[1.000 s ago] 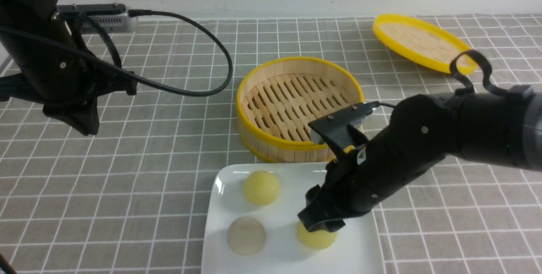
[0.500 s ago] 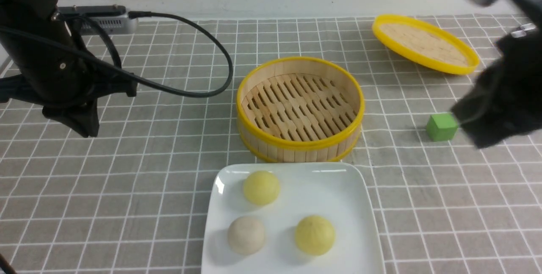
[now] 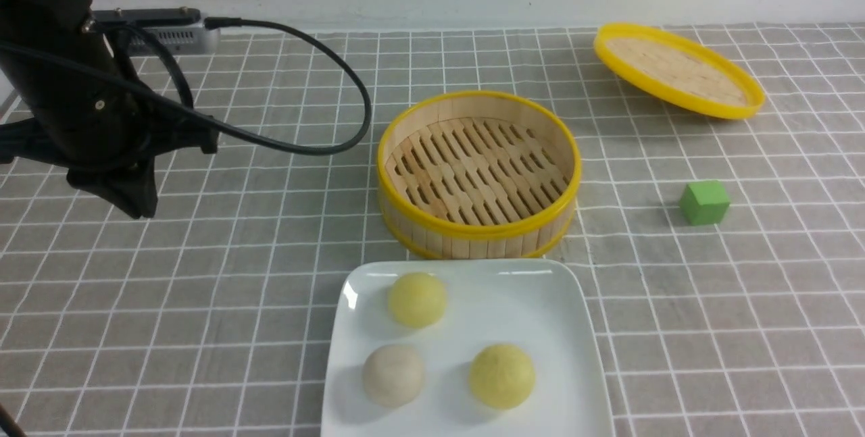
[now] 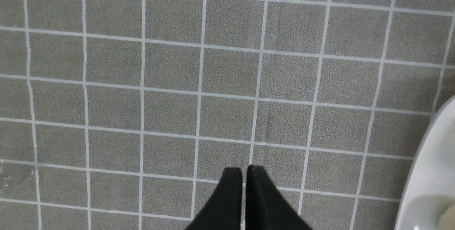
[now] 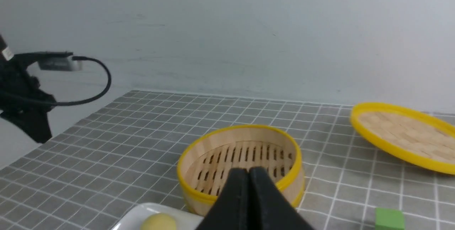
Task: Put the steamed buns into the plate on the grey tablecloth.
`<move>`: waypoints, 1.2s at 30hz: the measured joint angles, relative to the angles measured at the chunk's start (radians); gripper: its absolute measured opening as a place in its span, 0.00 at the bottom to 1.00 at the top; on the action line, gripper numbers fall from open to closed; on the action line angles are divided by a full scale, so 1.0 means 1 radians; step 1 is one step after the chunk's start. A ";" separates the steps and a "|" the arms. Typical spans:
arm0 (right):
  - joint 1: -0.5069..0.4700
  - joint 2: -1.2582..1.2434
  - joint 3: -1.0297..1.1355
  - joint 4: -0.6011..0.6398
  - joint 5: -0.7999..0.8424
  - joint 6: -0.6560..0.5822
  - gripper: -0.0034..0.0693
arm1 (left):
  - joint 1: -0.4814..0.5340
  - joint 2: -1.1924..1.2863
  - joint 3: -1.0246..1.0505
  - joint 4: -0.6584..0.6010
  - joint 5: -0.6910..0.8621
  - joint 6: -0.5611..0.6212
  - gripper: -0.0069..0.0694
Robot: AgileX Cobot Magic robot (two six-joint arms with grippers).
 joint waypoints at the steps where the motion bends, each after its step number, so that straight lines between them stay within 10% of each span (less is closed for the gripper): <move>1: 0.000 0.009 0.018 0.000 -0.028 -0.001 0.04 | 0.000 0.000 0.000 0.001 0.000 0.000 0.14; 19: 0.000 0.070 0.042 0.348 0.039 -0.257 0.05 | 0.000 0.000 0.000 0.010 0.001 0.000 0.14; 36: 0.000 0.070 0.042 0.371 0.049 -0.295 0.07 | 0.000 0.000 0.000 0.072 0.000 -0.005 0.15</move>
